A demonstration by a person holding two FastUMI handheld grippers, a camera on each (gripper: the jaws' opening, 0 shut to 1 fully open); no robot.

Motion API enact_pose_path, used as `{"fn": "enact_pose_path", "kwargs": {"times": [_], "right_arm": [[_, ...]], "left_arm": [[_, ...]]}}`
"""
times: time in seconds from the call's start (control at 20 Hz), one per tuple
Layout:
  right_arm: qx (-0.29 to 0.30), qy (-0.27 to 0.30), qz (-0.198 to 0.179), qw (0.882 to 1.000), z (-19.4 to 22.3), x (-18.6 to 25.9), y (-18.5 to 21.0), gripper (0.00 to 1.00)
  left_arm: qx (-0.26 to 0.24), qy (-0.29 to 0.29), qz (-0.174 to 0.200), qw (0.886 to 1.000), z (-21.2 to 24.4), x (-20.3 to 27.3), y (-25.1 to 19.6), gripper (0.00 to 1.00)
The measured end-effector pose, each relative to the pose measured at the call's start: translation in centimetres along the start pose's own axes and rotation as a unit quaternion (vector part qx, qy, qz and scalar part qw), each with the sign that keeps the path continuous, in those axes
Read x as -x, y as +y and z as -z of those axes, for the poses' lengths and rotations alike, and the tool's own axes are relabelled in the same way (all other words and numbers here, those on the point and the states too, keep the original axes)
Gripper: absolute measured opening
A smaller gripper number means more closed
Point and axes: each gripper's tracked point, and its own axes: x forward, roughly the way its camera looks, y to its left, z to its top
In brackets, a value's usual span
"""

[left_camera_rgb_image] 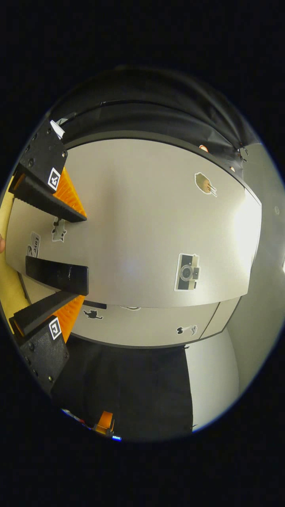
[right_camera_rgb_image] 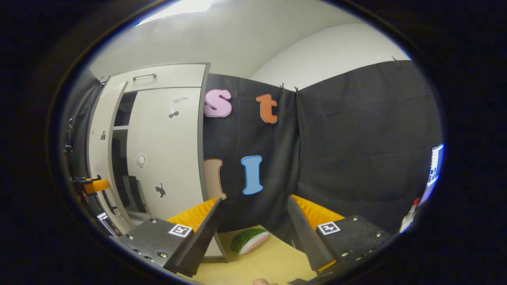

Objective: Grasp the bottle in the cabinet with the left hand and place it on the coaster, then close the right door with the right hand and the left door with the left hand.

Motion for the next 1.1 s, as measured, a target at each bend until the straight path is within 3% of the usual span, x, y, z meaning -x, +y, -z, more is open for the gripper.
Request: {"fn": "enact_pose_path", "kwargs": {"times": [0.4, 1.1], "right_arm": [[-0.009, 0.006, -0.023, 1.000, 1.0, -1.4, 1.1, 0.99], [0.017, 0.013, -0.054, 0.998, 2.2, -2.9, 3.0, 0.99]], "left_arm": [[-0.030, 0.003, -0.010, 0.999, 0.3, -1.2, -0.1, 1.00], [-0.017, 0.009, -0.009, 1.000, 0.8, -2.7, -0.1, 0.97]]}}
